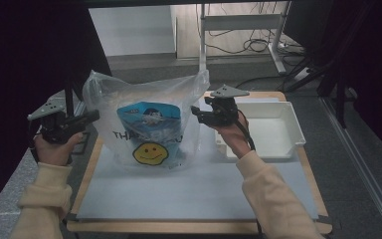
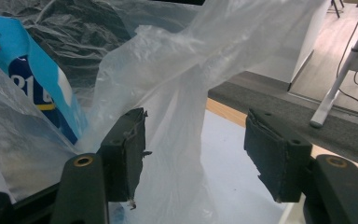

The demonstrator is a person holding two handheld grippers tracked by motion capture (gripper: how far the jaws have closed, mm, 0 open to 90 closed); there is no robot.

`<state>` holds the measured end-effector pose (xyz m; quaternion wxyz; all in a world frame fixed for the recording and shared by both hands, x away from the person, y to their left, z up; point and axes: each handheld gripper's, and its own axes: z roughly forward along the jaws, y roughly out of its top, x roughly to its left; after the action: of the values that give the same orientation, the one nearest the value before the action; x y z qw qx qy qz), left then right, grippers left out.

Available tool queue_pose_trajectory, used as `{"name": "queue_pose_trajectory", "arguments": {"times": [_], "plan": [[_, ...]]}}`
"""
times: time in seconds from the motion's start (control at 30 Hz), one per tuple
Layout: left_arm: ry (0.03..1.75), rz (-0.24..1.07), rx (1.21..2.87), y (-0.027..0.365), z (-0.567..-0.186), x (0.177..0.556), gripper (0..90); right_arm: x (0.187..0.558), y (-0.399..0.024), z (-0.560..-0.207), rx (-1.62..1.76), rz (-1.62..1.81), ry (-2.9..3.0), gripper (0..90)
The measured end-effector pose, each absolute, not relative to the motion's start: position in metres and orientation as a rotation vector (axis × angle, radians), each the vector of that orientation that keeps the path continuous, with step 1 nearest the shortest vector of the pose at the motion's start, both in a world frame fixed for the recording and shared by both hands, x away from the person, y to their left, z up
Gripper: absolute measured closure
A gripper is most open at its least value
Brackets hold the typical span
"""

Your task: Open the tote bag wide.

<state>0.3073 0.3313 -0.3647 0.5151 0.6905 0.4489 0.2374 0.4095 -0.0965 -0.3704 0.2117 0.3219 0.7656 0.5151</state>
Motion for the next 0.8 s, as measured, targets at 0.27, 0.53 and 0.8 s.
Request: {"name": "queue_pose_trajectory", "arguments": {"times": [0.27,0.53,0.8], "plan": [[1.078,0.571,1.657,0.331,-0.365,0.307,89.6,0.417,-0.088,-0.366,0.891,1.445,2.186,51.2],[1.074,0.573,1.656,0.331,-0.364,0.306,89.6,0.421,-0.085,-0.366,0.872,1.429,2.210,83.5],[1.079,0.581,1.640,0.336,-0.367,0.301,89.6,0.412,-0.090,-0.362,0.821,1.475,2.192,88.8]]}}
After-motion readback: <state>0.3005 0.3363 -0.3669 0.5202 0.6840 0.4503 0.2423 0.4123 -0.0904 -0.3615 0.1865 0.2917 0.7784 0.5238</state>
